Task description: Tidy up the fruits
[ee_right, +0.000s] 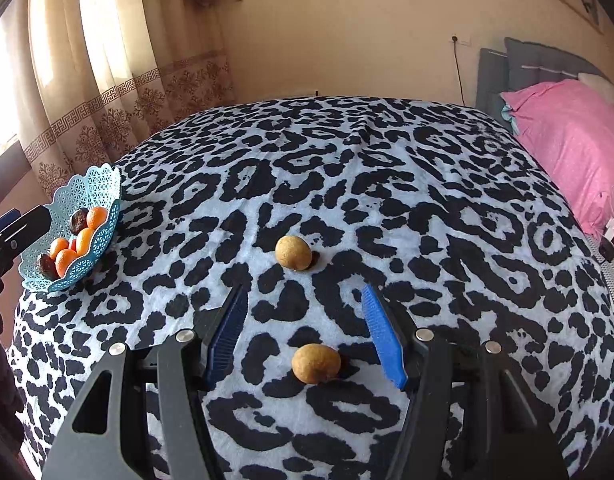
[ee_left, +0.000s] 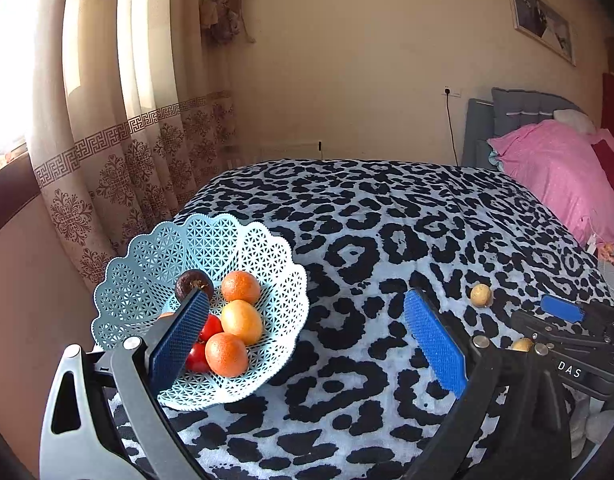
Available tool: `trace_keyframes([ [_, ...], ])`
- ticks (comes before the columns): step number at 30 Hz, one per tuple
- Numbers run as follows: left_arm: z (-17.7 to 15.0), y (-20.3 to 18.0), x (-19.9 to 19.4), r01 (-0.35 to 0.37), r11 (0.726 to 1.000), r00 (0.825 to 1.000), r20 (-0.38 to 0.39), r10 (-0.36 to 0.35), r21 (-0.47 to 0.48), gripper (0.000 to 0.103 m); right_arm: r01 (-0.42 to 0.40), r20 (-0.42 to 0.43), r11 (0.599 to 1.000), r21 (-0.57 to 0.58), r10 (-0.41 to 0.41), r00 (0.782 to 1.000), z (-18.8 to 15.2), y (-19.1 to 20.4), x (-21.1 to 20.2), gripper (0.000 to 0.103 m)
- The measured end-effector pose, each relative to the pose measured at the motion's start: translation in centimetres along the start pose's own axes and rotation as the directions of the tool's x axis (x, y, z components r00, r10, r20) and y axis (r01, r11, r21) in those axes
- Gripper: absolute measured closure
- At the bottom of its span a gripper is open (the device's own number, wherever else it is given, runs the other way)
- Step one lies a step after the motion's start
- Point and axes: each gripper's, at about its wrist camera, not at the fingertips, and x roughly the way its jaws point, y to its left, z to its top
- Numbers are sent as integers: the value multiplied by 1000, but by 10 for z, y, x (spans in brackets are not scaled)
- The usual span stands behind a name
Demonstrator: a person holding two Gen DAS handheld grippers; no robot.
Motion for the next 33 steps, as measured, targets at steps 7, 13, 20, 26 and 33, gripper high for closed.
trace_keyframes([
  [7,0,-13,7,17,1000,1000,-14,-16,21,3,-6,-39,998,66,9,999,-10,-36,3,43],
  [13,-2,-18,12,27,999,999,-23,-26,28,3,-72,-65,997,-6,72,995,-23,-27,0,44],
  [20,-4,-20,15,30,999,999,-30,-29,30,3,-107,-107,993,-39,102,989,-27,-15,9,55],
  [26,-5,-18,18,30,999,999,-35,-29,23,3,-111,-130,993,-50,104,986,-28,-10,17,62],
  [33,-5,-25,20,38,998,999,-40,-37,44,3,-109,-135,993,-51,101,986,-30,-10,20,74],
])
